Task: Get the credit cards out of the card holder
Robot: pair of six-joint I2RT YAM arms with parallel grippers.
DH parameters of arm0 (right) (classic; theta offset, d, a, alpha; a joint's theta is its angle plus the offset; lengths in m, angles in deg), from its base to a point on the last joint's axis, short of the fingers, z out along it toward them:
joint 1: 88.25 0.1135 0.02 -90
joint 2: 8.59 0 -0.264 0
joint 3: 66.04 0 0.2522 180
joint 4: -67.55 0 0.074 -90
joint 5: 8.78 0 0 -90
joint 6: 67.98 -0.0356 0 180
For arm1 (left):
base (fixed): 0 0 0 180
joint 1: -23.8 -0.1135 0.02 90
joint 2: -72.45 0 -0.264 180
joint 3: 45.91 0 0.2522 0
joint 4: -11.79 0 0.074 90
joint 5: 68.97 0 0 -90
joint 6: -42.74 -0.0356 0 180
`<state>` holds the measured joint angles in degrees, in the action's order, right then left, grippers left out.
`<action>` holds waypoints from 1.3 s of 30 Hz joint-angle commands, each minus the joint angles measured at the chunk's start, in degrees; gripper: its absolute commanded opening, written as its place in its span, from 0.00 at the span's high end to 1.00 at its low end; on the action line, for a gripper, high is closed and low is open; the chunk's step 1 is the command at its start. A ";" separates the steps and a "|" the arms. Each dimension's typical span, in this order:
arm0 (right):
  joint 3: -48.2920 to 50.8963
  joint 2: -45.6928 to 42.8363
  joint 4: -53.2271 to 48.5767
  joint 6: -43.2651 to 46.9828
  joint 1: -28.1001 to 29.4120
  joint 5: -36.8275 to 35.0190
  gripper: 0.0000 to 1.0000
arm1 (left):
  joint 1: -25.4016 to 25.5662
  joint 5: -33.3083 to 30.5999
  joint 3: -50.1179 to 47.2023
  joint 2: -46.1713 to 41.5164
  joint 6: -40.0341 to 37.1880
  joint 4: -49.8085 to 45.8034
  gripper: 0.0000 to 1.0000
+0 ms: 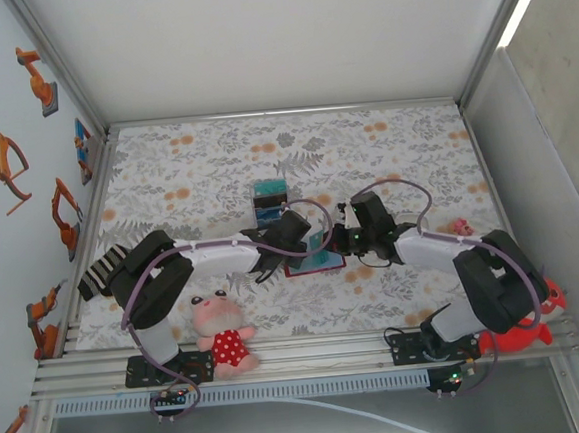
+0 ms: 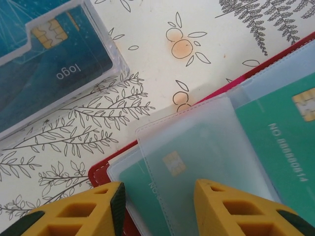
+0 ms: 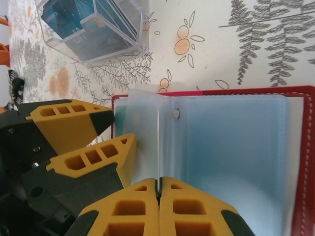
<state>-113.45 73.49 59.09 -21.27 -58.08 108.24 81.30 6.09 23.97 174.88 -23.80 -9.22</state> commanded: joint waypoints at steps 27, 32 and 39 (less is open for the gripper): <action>-14.09 -17.84 -17.20 32.22 -0.03 7.24 1.00 | -10.52 17.87 -5.37 -32.57 -19.03 -0.20 0.30; -18.07 -16.25 -20.49 37.95 0.24 13.66 1.00 | -13.67 31.05 -6.93 -36.53 -25.03 0.81 0.30; -25.36 -11.55 -30.36 45.63 1.94 18.16 1.00 | -14.69 39.20 -5.04 -36.46 -30.20 -2.08 0.40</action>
<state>-135.46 60.42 35.15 18.42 -57.18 122.62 66.87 38.27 17.80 138.58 -49.46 -10.42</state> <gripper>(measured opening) 0.047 0.606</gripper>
